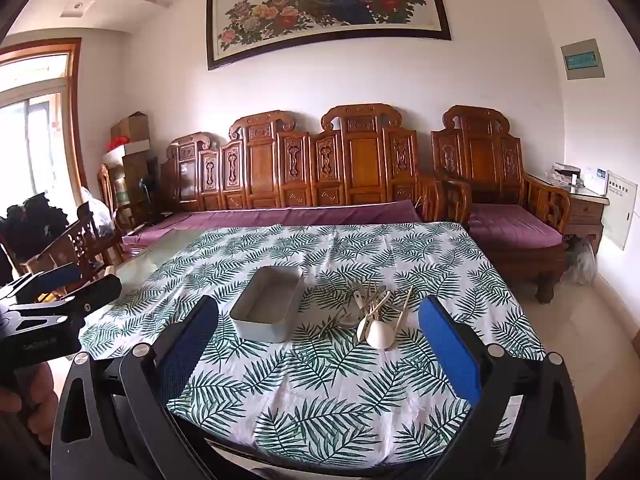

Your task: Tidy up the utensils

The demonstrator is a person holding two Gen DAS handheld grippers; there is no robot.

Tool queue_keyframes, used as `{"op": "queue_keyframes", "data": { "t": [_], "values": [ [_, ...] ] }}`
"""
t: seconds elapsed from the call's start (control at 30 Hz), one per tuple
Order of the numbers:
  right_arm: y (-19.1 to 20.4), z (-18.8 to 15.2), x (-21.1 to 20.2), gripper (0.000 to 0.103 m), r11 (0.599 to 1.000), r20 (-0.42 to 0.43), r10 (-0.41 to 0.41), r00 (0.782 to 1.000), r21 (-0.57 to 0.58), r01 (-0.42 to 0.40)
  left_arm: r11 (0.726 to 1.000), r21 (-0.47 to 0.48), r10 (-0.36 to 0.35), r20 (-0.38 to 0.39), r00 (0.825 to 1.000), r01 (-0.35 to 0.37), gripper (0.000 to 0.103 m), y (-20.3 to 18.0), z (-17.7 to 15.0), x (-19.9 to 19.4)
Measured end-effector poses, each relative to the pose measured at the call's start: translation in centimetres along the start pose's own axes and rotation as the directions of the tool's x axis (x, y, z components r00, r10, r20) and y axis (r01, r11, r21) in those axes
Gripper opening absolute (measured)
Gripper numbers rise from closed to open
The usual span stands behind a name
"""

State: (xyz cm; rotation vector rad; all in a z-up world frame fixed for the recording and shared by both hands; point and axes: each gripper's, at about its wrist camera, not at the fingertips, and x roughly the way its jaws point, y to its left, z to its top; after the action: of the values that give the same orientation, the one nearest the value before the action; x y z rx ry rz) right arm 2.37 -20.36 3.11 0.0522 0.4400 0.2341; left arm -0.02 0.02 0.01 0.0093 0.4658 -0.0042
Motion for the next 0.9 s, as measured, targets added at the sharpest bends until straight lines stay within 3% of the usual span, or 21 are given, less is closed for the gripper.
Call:
{"op": "queue_keyframes", "data": {
  "t": [0.9],
  "values": [
    [0.1,0.3,-0.3,0.101,1.0,-0.004,0.004,1.0,0.01,-0.004,1.0,-0.013,-0.007,0.016,1.0,0.007,0.096,-0.3,0.5,-0.4]
  ]
}}
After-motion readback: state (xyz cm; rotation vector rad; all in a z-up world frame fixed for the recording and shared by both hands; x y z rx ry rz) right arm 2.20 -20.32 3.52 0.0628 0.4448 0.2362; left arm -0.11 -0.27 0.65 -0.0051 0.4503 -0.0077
